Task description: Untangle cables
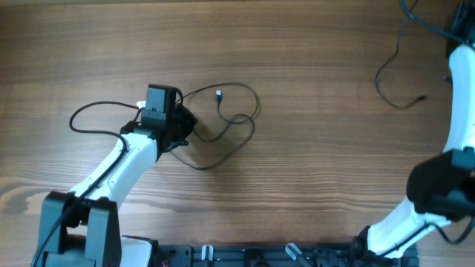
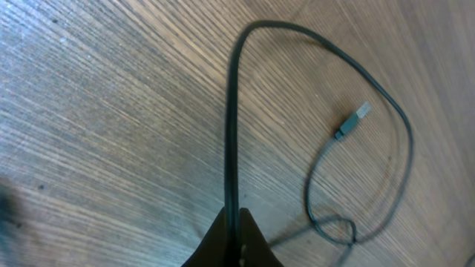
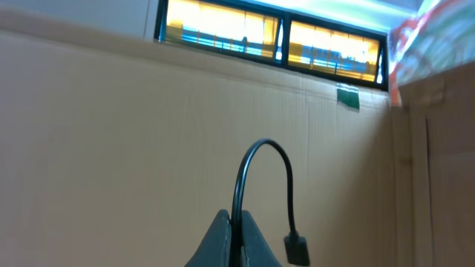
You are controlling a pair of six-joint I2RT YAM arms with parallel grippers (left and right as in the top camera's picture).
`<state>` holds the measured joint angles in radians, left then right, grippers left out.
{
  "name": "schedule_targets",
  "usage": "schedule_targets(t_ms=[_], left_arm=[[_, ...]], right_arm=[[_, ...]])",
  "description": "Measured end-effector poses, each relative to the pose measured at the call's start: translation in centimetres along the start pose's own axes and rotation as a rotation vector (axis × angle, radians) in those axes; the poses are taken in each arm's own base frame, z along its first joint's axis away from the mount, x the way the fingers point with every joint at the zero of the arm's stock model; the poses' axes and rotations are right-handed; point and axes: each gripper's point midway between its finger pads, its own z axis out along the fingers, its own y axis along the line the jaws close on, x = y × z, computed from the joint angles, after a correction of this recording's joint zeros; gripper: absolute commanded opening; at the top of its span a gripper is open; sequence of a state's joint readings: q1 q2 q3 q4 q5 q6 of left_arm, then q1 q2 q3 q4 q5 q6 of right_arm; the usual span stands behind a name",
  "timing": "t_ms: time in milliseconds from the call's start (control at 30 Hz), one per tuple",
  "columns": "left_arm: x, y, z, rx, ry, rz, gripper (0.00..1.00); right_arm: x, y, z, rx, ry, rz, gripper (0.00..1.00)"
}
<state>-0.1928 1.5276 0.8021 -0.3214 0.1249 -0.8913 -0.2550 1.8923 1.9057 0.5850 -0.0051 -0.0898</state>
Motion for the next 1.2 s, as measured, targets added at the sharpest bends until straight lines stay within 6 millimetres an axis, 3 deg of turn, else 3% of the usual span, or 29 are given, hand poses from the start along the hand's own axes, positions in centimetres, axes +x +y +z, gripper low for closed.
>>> schedule_targets(t_ms=[33, 167, 233, 300, 400, 467, 500, 600, 700, 967, 1033, 1067, 1100, 1200], left_arm=[[0.2, 0.3, 0.5, -0.014, 0.01, 0.0, 0.04], [0.3, 0.6, 0.8, -0.024, 0.017, -0.002, 0.04], [0.3, 0.6, 0.9, -0.024, 0.016, -0.002, 0.04], [0.3, 0.6, 0.9, -0.024, 0.016, -0.002, 0.04], [0.2, 0.7, 0.9, -0.028, 0.011, -0.002, 0.04], [0.2, 0.7, 0.9, -0.032, 0.011, -0.002, 0.04], [0.2, 0.7, 0.9, -0.032, 0.009, -0.002, 0.04], [0.2, 0.7, 0.9, -0.033, 0.009, -0.002, 0.04], [0.2, 0.8, 0.9, -0.035, 0.007, -0.002, 0.04], [0.2, 0.8, 0.9, -0.035, 0.007, -0.002, 0.04], [0.2, 0.8, 1.0, -0.036, 0.008, -0.002, 0.04], [0.2, 0.8, 0.9, -0.035, 0.007, -0.002, 0.04], [0.2, 0.8, 0.9, -0.035, 0.007, -0.002, 0.04], [0.2, 0.8, 0.9, -0.035, 0.007, -0.002, 0.04]], right_arm=[[-0.8, 0.0, 1.3, 0.001, -0.034, 0.0, 0.04], [-2.5, -0.3, 2.9, 0.013, -0.082, 0.0, 0.04], [0.4, -0.6, 3.1, 0.029, 0.052, 0.0, 0.04], [6.0, -0.5, 2.5, 0.036, 0.259, 0.016, 0.04], [19.5, 0.2, -1.5, 0.05, 0.674, 0.066, 0.04], [24.8, 0.6, -4.0, 0.054, 0.827, 0.072, 0.04], [28.6, 0.9, -6.1, 0.054, 0.937, 0.075, 0.04], [35.1, 1.5, -10.7, 0.054, 1.136, 0.074, 0.04], [37.6, 1.6, -13.4, 0.069, 1.246, 0.076, 0.04], [38.9, 2.2, -18.2, 0.109, 1.441, 0.119, 0.06], [39.3, 2.6, -18.7, 0.118, 1.459, 0.132, 0.2], [39.7, 2.6, -18.9, 0.121, 1.467, 0.135, 0.5], [40.7, 2.7, -19.6, 0.133, 1.488, 0.146, 0.97], [43.0, 2.9, -22.1, 0.138, 1.57, 0.139, 1.0]])
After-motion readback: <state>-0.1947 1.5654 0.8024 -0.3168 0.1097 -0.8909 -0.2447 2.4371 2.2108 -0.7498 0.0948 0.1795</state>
